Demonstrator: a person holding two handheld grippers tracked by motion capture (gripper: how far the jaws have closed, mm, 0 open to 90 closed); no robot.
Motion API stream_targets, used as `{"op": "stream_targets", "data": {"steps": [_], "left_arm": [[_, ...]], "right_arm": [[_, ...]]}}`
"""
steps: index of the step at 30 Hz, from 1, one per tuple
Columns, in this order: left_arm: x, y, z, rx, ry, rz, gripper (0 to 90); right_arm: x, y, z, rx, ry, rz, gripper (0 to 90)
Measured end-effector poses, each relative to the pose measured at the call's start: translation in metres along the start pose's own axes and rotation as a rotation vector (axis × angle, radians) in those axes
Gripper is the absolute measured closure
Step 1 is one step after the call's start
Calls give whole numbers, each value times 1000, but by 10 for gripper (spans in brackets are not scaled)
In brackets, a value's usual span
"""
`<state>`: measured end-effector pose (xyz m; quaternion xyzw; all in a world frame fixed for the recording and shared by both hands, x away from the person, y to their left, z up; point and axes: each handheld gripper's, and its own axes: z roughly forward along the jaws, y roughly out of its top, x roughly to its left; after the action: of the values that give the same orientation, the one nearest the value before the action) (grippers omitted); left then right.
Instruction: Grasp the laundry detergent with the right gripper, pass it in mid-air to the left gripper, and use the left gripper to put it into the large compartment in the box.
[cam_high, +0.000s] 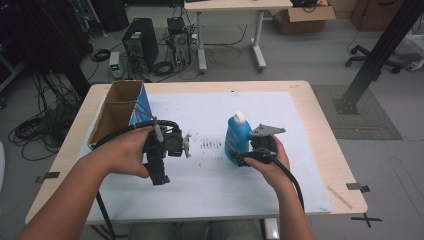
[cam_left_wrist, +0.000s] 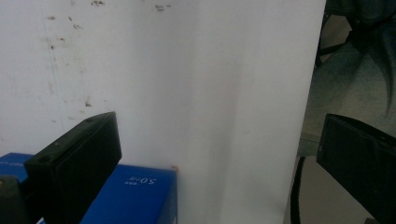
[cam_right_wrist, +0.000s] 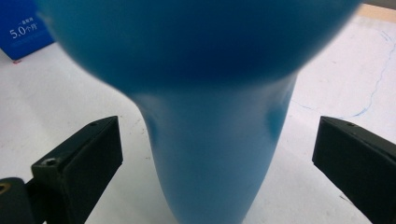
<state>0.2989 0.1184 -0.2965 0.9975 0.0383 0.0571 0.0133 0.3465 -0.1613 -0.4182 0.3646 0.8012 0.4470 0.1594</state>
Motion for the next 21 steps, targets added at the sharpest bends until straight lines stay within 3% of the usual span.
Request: {"op": "stream_targets", "data": {"steps": [21], "left_arm": [[-1,-7,2,-16,-9,-10,3]], "right_arm": [[6,-1,7,-54,-36,28,21]]}}
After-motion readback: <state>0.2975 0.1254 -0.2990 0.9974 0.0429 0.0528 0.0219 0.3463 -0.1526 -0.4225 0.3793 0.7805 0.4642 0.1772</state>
